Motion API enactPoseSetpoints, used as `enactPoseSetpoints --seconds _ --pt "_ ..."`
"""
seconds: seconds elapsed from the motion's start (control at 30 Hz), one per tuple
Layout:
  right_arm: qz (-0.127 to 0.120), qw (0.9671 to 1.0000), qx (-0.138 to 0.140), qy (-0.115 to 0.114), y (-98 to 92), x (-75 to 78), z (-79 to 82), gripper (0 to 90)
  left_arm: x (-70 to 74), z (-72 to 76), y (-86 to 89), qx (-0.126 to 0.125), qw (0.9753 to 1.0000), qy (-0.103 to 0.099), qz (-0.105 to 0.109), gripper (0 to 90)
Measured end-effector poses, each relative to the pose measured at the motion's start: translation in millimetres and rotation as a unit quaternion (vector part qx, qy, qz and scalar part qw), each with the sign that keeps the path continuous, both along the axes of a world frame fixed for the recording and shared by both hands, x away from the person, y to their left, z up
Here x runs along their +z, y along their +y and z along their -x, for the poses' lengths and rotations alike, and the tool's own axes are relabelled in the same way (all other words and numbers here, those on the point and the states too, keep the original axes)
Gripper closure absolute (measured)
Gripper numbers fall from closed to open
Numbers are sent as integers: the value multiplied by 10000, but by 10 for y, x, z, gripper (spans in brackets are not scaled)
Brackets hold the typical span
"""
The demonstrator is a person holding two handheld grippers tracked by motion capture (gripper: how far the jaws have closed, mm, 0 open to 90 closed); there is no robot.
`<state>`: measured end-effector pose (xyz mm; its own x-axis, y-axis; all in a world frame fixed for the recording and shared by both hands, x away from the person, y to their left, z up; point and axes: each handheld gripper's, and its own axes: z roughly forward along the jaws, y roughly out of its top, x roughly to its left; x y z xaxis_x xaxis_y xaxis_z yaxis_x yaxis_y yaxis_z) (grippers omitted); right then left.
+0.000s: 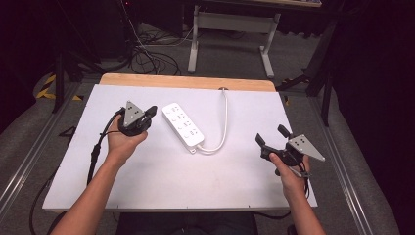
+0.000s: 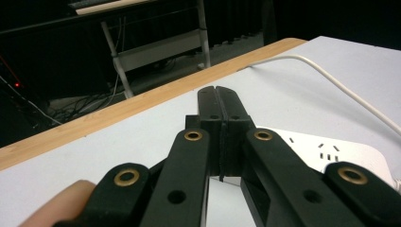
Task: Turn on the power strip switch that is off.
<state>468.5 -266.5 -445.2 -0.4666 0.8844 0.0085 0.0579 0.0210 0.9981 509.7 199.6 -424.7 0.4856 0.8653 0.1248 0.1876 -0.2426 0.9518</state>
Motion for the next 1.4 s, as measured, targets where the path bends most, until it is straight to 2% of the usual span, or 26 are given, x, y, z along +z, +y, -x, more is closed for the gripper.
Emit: enactPoseSetpoints --seconds 0.33,0.7,0.73,0.87,1.03,1.17,1.27,1.33,1.4 --pt "17 10000 3 0 0 1 0 87 -22 -105 -95 -152 9996 111 -193 900" --pt "7 10000 17 12 0 -2 1 87 -119 -324 -270 -301 9981 262 -468 900" --pt "12 10000 20 15 -1 -3 1 87 -138 -368 -303 -322 9975 263 -574 900" --pt "32 10000 24 16 3 -5 4 87 -193 -445 -325 -343 9969 379 -602 900" --pt "41 10000 33 11 12 -6 10 87 -274 -529 -360 -394 9944 576 -800 900" --pt "48 10000 14 5 14 -5 13 87 -283 -570 -411 -470 9930 679 -847 900" --pt "31 10000 10 10 11 -4 17 87 -314 -602 -439 -507 9899 862 -1007 900" --pt "29 10000 12 20 8 -5 16 87 -348 -639 -446 -530 9879 1046 -1016 900" --pt "35 10000 22 4 10 -4 16 86 -368 -663 -444 -517 9866 1147 -1039 900"
